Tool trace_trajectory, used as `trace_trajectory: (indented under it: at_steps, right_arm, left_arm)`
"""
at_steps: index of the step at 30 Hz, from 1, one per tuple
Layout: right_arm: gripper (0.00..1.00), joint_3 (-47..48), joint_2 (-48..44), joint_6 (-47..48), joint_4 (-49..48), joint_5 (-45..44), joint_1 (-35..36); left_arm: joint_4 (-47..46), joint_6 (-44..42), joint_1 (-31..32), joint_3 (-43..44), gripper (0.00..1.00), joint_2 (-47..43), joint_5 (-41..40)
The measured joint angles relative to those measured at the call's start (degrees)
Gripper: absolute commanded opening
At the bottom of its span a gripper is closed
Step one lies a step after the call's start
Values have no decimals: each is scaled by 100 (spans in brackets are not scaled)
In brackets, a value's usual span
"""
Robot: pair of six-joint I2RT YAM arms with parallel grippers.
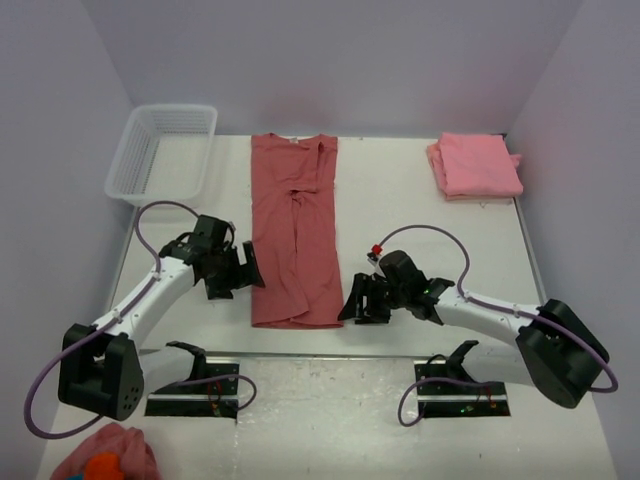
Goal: Fold and stack the t-shirts
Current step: Grab the bottom of the folded rectangular tshirt with both arms
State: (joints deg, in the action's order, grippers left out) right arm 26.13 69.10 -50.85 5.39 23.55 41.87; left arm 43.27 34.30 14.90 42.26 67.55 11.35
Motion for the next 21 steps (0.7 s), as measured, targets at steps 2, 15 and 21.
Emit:
trace_trajectory:
  at_steps: [2,15,21]
  right_arm:
    - [61,-2,166,-33,-142,0,0]
    - [57,61,1499,-332,-1526,428,-15]
    - [47,59,1722,-428,-1880,496,-15]
  left_arm:
    - [9,52,0,-35,91,-74,-13]
    - [205,118,0,-92,91,-258,-138]
    - [238,116,0,-92,92,-254,-153]
